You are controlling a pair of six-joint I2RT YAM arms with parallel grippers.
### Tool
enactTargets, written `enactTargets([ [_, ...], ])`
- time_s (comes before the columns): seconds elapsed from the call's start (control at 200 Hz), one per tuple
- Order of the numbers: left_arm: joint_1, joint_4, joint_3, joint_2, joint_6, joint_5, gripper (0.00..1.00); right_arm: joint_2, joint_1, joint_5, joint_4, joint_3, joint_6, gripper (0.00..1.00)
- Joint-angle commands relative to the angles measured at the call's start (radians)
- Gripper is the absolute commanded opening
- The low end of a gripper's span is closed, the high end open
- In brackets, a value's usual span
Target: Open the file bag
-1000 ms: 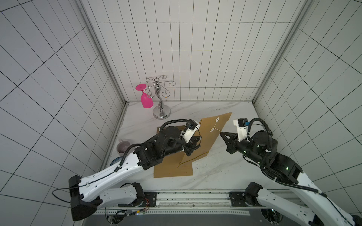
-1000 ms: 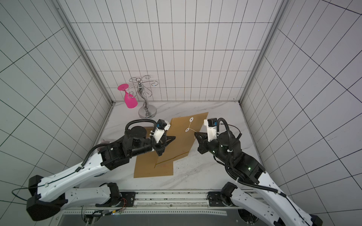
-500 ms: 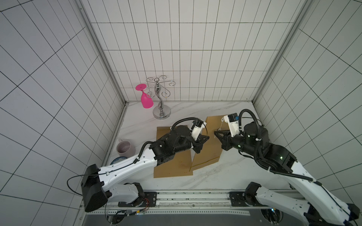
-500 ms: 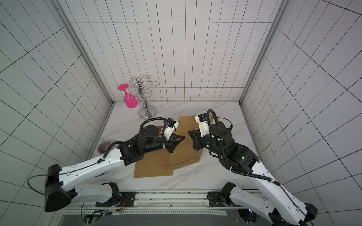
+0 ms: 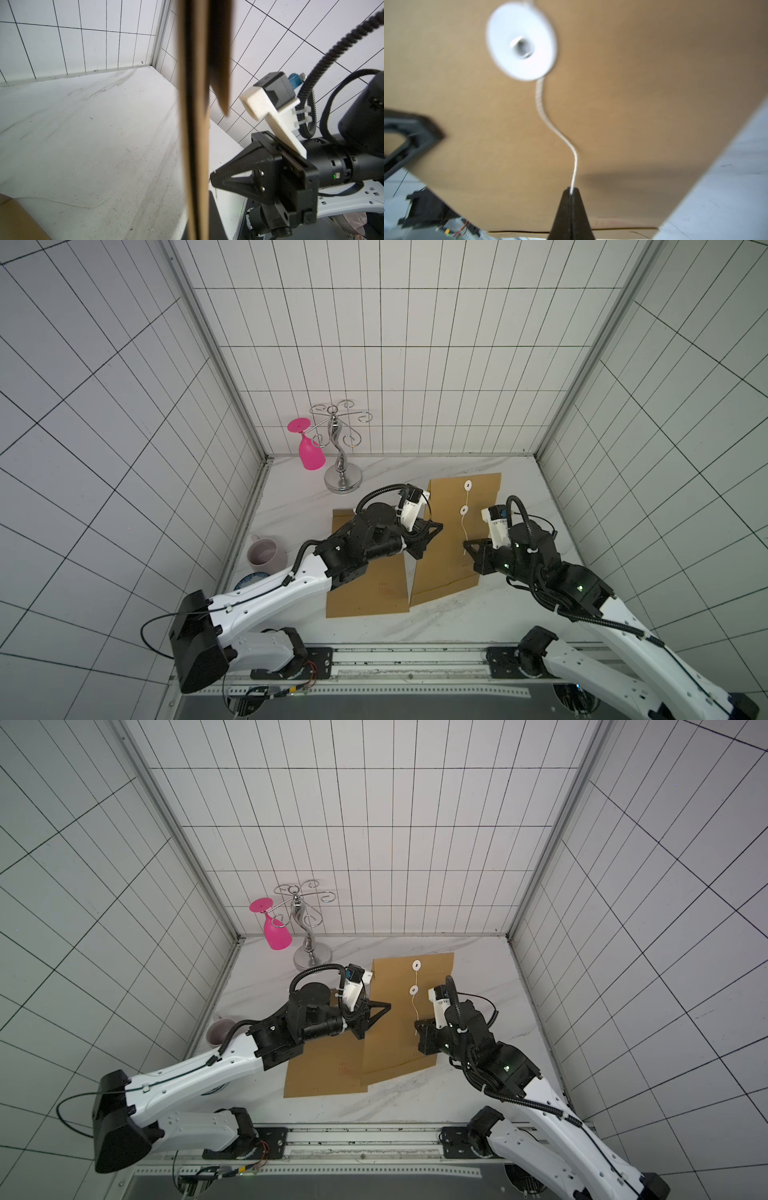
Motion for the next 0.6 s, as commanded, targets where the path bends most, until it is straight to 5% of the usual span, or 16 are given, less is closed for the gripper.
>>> enactTargets([
  [0.0,0.029,0.023,-0.033,-0.045,-0.024,0.009,0.00,0.025,-0.130,-0.013,-0.065,0.044,-0.007,0.00],
  [0.13,0.056,0.013,-0.053,-0.042,-0.022,0.040,0.00,0.091,-0.252,-0.082,-0.077,0.145,-0.054,0.00],
  [0.32,0.056,-0.002,-0.054,-0.020,0.001,0.091,0.00,0.198,-0.264,-0.178,-0.084,0.337,-0.124,0.00],
  [0.6,0.055,0.025,-0.056,0.020,-0.040,0.133,0.00,0.287,-0.059,-0.208,-0.116,0.547,-0.159,0.00],
])
